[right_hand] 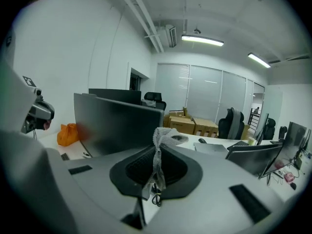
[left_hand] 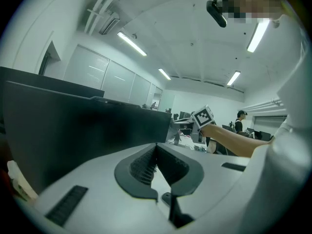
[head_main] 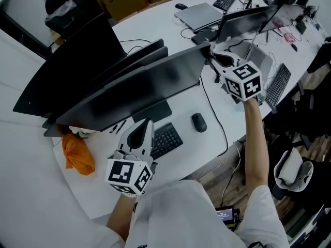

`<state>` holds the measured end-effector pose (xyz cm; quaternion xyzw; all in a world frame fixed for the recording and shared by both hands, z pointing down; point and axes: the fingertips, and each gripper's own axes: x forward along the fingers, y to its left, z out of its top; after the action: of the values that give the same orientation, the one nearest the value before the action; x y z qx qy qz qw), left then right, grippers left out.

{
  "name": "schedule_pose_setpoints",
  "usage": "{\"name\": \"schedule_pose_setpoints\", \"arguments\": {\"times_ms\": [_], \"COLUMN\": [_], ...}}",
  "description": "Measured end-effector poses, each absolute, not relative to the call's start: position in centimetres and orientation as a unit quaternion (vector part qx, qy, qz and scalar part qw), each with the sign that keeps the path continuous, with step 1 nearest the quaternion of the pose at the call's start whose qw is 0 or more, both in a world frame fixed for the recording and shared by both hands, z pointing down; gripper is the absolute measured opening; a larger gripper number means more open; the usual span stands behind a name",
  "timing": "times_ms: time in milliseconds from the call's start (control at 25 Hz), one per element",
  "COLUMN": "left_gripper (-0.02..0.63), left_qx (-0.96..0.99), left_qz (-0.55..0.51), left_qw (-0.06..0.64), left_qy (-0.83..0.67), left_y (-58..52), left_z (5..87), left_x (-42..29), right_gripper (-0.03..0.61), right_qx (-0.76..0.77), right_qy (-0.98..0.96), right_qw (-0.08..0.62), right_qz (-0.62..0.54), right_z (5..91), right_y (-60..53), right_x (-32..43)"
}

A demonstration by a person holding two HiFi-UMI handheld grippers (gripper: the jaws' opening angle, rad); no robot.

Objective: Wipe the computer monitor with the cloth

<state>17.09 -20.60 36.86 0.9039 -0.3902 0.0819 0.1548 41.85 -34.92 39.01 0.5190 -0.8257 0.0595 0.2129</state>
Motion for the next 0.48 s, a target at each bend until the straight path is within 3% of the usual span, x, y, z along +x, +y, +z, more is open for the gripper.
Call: {"name": "schedule_pose_setpoints", "arguments": {"times_ms": [480], "left_gripper": [0.018], "left_qx": [0.899], "left_qz": [0.088], "left_qw": [0.166], "left_qy": [-0.397], "left_y": [-20.8], "left_z": [38.5], "left_x": [17.0], "right_gripper": [0.031], "right_qx": [0.508], "right_qy": [-0.821], "right_qw": [0.255], "right_qz": [0.045], "right_z": [46.9], "right_y": [-34.4], "right_x": [41.6]}}
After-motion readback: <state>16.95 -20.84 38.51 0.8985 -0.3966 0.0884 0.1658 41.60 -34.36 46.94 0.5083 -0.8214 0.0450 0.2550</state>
